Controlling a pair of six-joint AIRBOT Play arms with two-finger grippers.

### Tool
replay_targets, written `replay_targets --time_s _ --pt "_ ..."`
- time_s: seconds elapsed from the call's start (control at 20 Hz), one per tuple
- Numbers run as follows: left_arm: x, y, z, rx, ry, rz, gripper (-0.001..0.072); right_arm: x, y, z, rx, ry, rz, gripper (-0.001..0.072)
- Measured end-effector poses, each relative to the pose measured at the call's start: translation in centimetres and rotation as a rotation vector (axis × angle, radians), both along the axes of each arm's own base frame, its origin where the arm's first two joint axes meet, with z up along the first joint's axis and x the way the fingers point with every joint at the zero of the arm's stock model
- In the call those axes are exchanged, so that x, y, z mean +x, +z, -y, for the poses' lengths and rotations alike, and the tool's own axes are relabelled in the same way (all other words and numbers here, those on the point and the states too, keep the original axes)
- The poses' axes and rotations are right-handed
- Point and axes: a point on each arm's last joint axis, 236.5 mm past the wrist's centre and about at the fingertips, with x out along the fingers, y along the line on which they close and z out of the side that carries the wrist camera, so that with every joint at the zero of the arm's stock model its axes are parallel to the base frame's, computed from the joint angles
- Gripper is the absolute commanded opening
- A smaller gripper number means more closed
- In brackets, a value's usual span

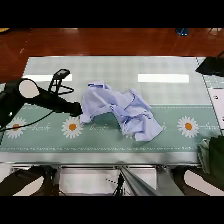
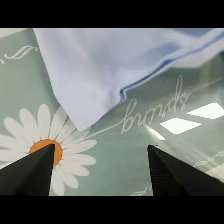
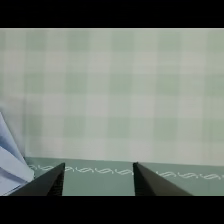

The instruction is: Fold the shirts.

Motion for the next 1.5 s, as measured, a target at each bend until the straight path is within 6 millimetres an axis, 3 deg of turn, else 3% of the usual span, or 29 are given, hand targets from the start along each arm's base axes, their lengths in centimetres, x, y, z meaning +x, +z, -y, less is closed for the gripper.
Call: replay_targets --time_s 0.3,0.6,0.65,0.7,0.75,0.8,0.85,1.15,1.25,1.5 --pt "1.3 -4.2 -0.6 -0.189 0.137 -0.193 0.0699 -2.1 -4.5 0.5 0.137 -0.023 -0.085 0.0499" --pt "0.3 -8.3 1.5 -0.265 0.124 -0.348 0.0698 -2.7 -5.8 0.1 0.174 -0.012 -0.106 0.0498" --pt "0.2 -8.7 2.0 -0.286 0.126 -0.372 0.0665 -2.7 -5.8 0.1 0.175 -0.012 -0.107 0.0498" --pt "0.1 -8.9 2.5 -0.308 0.131 -0.394 0.0465 -2.7 -5.8 -0.1 0.181 -0.011 -0.106 0.0497" --pt "0.1 -9.5 2.6 -0.307 0.134 -0.401 0.0211 -2.7 -5.8 -0.2 0.186 -0.009 -0.106 0.0497" --pt "0.2 -10.1 2.7 -0.309 0.144 -0.408 0.0055 -2.8 -5.9 -0.2 0.189 -0.008 -0.107 0.0497" --pt "0.3 -10.4 2.7 -0.314 0.148 -0.408 0.0019 -2.7 -5.8 -0.3 0.192 -0.007 -0.106 0.0497" --pt "1.1 -9.2 3.9 -0.397 0.145 -0.388 0.0017 -4.2 -6.9 -0.6 0.2 0.01 -0.17 0.049" --pt "1.4 -8.1 3.9 -0.413 0.132 -0.354 0.0017 -5.7 -8.7 -1.3 0.226 0.015 -0.237 0.0495" --pt "2.4 -4.7 3.4 -0.436 0.107 -0.243 0.0017 -11.3 -15.0 -5.4 0.393 0.03 -0.438 0.0497"
